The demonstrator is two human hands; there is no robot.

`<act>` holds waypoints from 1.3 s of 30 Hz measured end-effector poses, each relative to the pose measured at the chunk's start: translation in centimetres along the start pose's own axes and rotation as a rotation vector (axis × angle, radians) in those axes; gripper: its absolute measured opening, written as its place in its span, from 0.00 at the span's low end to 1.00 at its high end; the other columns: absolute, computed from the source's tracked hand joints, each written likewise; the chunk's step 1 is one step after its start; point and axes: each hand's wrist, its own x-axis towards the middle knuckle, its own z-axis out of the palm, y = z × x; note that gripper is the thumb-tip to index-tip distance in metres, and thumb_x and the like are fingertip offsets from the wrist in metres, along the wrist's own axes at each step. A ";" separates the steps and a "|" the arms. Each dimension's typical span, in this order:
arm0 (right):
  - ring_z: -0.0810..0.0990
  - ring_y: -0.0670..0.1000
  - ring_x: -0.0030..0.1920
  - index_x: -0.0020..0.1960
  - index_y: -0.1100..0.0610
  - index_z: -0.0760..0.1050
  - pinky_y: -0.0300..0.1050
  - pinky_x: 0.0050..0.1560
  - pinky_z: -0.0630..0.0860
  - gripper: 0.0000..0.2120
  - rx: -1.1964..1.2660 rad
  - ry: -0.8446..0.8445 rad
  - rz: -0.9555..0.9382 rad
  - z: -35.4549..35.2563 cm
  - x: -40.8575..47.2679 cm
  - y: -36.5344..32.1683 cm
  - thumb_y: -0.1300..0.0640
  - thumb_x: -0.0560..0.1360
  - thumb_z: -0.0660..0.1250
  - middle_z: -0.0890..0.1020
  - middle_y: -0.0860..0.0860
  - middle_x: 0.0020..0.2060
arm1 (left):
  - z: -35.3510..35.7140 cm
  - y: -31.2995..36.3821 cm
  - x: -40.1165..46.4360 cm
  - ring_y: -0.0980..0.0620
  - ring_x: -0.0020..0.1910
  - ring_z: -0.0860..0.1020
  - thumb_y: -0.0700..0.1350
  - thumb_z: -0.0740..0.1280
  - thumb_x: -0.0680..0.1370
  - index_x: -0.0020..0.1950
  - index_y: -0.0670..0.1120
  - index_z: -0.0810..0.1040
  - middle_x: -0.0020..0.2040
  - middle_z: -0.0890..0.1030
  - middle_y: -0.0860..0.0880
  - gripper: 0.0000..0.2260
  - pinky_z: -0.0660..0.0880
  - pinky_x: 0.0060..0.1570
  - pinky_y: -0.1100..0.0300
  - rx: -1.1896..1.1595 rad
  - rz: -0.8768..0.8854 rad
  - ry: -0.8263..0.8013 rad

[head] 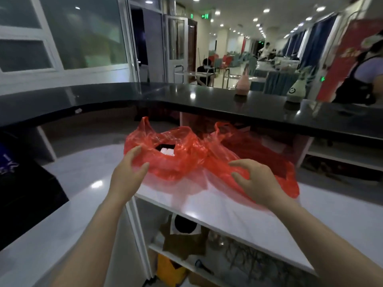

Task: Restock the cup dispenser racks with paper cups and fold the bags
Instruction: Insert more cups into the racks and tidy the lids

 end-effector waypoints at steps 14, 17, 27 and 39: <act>0.79 0.45 0.55 0.57 0.53 0.80 0.36 0.59 0.71 0.12 0.170 -0.054 -0.137 6.5 17.1 2.0 0.61 0.74 0.67 0.82 0.46 0.53 | 10.4 -5.6 14.8 0.49 0.64 0.73 0.44 0.71 0.73 0.67 0.47 0.74 0.66 0.75 0.48 0.22 0.68 0.63 0.57 0.333 -0.068 -0.228; 0.79 0.49 0.55 0.56 0.55 0.80 0.38 0.57 0.70 0.12 0.204 -0.116 -0.266 9.5 20.0 -0.3 0.62 0.75 0.65 0.83 0.49 0.53 | 12.6 -7.1 13.0 0.48 0.72 0.64 0.49 0.73 0.71 0.76 0.47 0.60 0.76 0.60 0.46 0.37 0.63 0.68 0.56 0.428 -0.194 -0.439; 0.78 0.55 0.54 0.58 0.48 0.78 0.48 0.50 0.74 0.13 -0.200 -0.518 -0.355 13.6 21.7 4.7 0.55 0.75 0.62 0.82 0.49 0.52 | 12.3 -6.8 9.9 0.57 0.67 0.70 0.53 0.70 0.74 0.77 0.54 0.55 0.70 0.68 0.58 0.36 0.67 0.59 0.71 0.109 -0.264 -0.604; 0.71 0.50 0.55 0.55 0.43 0.76 0.51 0.51 0.58 0.11 -0.463 -0.491 -0.339 11.8 20.7 7.9 0.47 0.76 0.57 0.81 0.43 0.48 | 10.9 -6.5 12.5 0.53 0.62 0.75 0.50 0.55 0.81 0.60 0.56 0.78 0.59 0.80 0.55 0.14 0.50 0.72 0.47 0.840 -0.034 -0.555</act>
